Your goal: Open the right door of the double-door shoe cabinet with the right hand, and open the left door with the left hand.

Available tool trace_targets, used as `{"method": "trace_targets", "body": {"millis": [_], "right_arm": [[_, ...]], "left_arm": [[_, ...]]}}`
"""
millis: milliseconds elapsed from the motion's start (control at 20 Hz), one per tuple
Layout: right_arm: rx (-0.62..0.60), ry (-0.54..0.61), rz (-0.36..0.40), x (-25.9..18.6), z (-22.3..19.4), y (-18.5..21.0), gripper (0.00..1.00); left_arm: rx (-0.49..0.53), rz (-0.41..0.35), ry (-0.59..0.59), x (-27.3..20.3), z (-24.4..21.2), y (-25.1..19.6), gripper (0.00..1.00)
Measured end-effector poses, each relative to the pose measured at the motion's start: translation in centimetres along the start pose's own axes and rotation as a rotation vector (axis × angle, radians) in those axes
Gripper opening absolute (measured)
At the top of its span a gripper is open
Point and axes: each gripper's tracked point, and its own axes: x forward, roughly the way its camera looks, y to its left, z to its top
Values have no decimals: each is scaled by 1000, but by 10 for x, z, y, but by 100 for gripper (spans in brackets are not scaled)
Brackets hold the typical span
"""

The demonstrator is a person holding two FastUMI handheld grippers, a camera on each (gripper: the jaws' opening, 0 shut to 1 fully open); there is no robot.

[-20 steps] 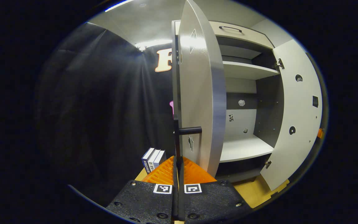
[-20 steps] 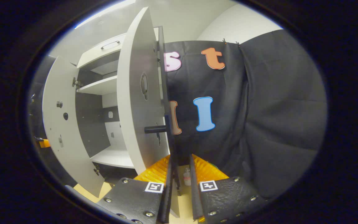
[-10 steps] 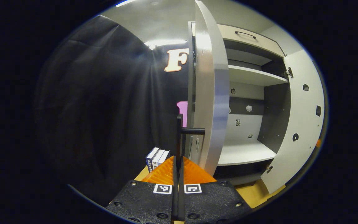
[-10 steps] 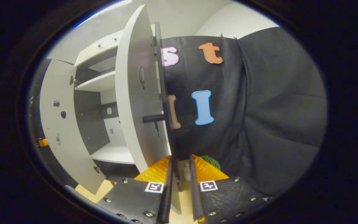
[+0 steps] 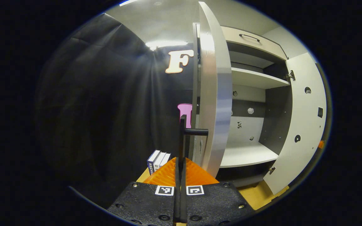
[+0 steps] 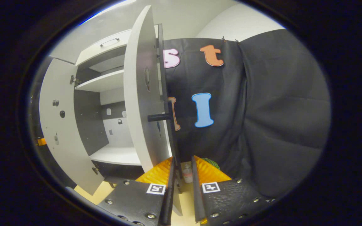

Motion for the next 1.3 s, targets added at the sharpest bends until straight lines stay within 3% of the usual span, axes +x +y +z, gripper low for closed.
{"method": "trace_targets", "body": {"millis": [350,500,600,750,800,850,1100,1300], "right_arm": [[-44,-29,-34,-16,6,0,28],[-70,-45,-48,-24,12,1,28],[-80,-69,-41,-30,21,8,28],[-97,-104,-30,-36,33,12,28],[-103,-115,-29,-36,34,13,28],[-110,-125,-28,-39,37,14,28],[-143,-180,16,-56,58,53,28],[-150,-215,67,-63,71,85,28]], "left_arm": [[-5,14,-16,-5,0,4,1],[-17,40,-9,-14,-4,15,7],[-25,46,-7,-20,-7,19,20],[-10,64,-3,-28,-8,26,24],[-9,64,-6,-33,-5,24,33],[-6,64,-13,-38,-1,23,33],[49,15,-64,-66,31,-11,32],[43,-99,-94,-72,51,-68,32]]}}
